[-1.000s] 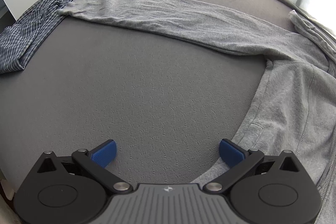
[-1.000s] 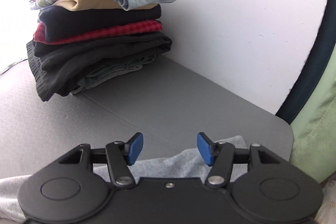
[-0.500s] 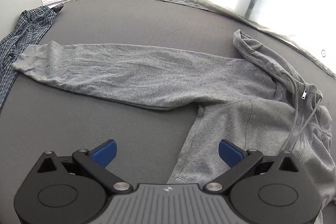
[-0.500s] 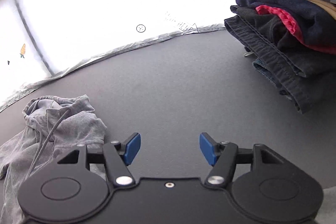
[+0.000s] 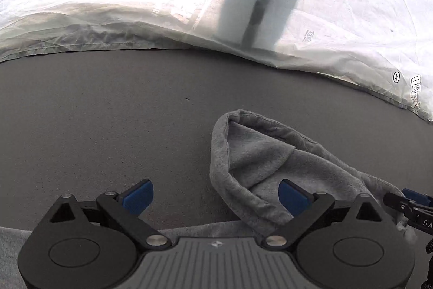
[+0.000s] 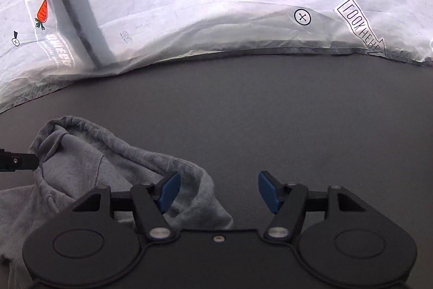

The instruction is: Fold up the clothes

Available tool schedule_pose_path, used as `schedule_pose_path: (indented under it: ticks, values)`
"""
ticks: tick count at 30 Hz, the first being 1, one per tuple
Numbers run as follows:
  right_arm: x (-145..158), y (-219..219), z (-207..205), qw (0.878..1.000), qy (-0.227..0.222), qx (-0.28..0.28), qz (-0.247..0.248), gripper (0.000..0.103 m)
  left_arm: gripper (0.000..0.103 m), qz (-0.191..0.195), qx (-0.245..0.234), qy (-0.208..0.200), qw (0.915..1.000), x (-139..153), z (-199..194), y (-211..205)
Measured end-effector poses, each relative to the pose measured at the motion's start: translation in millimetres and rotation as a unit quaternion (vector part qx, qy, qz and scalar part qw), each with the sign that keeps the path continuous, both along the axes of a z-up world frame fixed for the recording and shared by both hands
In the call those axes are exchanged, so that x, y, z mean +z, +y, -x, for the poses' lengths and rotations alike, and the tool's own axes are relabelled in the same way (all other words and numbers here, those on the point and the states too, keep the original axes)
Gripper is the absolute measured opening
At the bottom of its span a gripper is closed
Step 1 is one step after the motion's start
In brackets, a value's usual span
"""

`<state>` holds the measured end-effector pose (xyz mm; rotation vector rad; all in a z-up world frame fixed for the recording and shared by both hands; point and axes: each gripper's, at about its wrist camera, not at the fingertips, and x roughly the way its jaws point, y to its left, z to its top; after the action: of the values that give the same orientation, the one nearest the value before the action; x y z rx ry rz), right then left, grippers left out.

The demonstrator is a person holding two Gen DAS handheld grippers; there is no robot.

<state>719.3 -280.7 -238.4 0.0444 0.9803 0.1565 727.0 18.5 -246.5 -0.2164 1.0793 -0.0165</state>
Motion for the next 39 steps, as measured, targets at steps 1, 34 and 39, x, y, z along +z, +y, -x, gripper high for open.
schedule_pose_path:
  ticks: [1,34,39]
  values:
    - [-4.5,6.0,-3.5,1.0,0.017,0.016,0.013,0.058,0.063,0.012,-0.005,0.003,0.9999,-4.6,-3.9,0.5]
    - [24.6,18.2,103.6,0.987,-0.068,-0.097,0.11,0.046,0.059,-0.129,0.037,-0.054,0.9896,11.7,130.5,100.3]
    - [16.2,-30.3,171.0,0.98,-0.023,-0.161,0.111,0.046,0.064,-0.085,0.169,-0.022,0.9816,13.7,208.9,143.7]
